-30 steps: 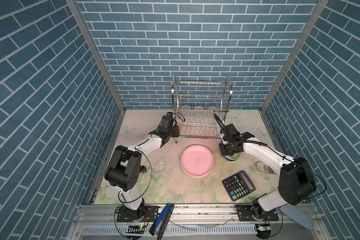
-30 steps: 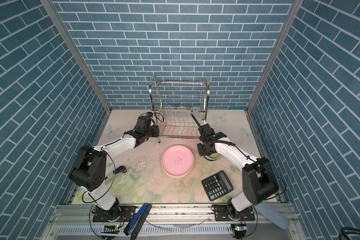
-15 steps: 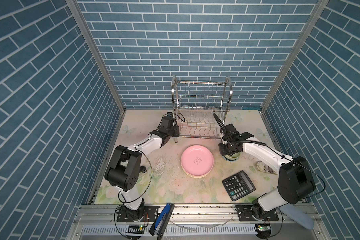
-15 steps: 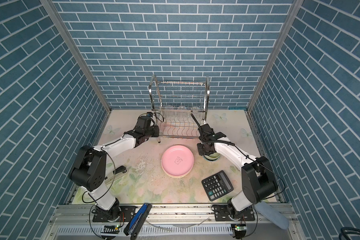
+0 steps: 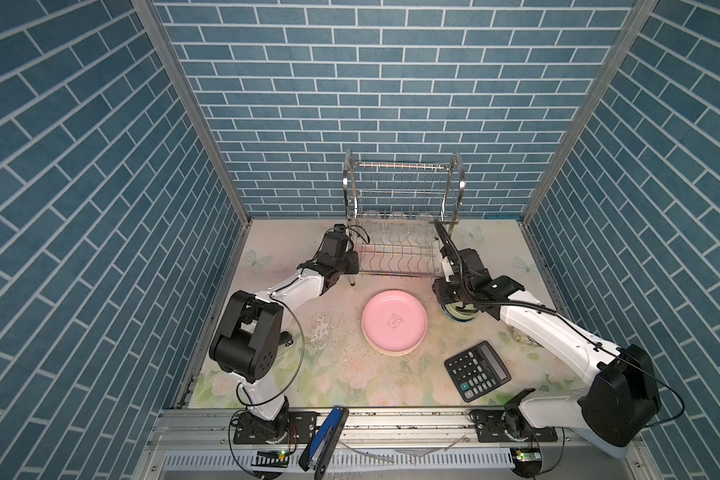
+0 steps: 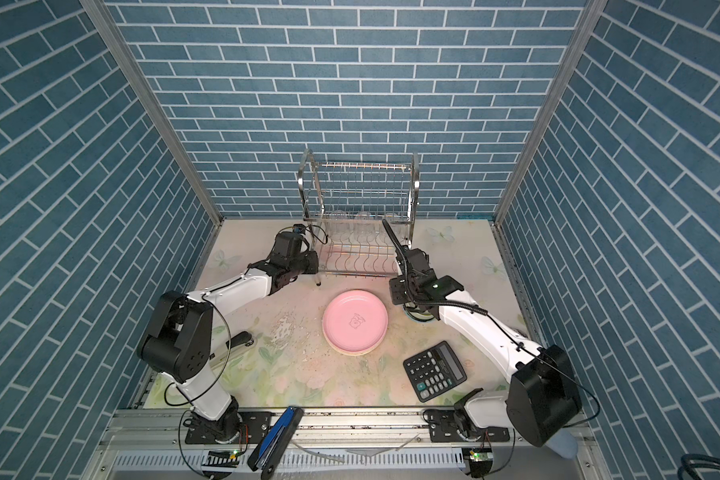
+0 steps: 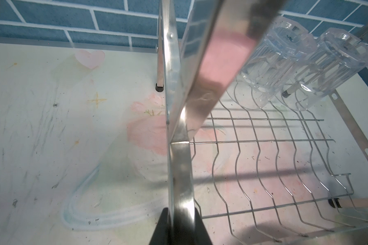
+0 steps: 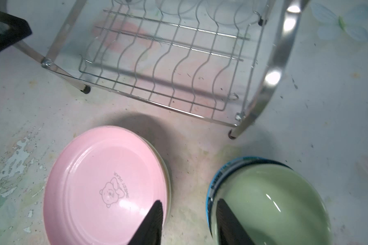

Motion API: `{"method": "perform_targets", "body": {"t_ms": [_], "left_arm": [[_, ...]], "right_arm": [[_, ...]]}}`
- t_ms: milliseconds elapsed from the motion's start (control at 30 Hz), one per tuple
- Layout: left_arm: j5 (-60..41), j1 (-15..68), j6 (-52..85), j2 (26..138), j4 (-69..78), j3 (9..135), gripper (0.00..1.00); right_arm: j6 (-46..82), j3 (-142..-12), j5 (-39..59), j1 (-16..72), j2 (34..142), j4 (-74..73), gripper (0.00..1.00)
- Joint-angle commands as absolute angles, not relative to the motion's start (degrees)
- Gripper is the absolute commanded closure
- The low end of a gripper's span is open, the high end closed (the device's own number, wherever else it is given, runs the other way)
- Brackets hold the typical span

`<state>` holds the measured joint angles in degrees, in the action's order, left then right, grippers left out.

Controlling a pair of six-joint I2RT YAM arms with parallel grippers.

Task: Unload the mixed dishes from the dish rack
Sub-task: 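Raise the right gripper back up to the glass tumblers in the rack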

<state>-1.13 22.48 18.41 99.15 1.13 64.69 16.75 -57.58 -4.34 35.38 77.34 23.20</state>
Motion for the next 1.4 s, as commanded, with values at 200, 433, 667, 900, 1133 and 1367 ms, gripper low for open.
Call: {"method": "perform_targets", "body": {"t_ms": [200, 433, 667, 900, 1133, 1367], "left_arm": [[-2.1, 22.5, 24.6, 101.2, 1.4, 63.9, 0.97], [-2.3, 22.6, 24.7, 101.4, 1.7, 63.7, 0.97], [-2.3, 22.6, 24.5, 101.1, 1.9, 63.4, 0.97], [-2.2, 22.7, 24.3, 101.2, 2.0, 63.5, 0.97], [-2.5, 22.6, 24.3, 101.7, 2.5, 63.9, 0.97], [-2.4, 22.6, 24.3, 102.0, 2.7, 63.8, 0.97]], "right_arm": [[4.6, -53.5, -8.1, 40.2, 88.9, -8.6, 0.55], [2.1, -55.2, -12.4, 40.1, 99.4, -27.7, 0.47], [-1.0, -62.3, -11.6, 39.6, 112.8, -37.0, 0.19], [3.1, -69.7, -4.6, 35.7, 116.7, -34.2, 0.01], [2.9, -73.5, -3.1, 33.5, 118.5, -34.3, 0.01], [7.3, -78.0, -4.1, 32.9, 123.7, -40.3, 0.01]]}}
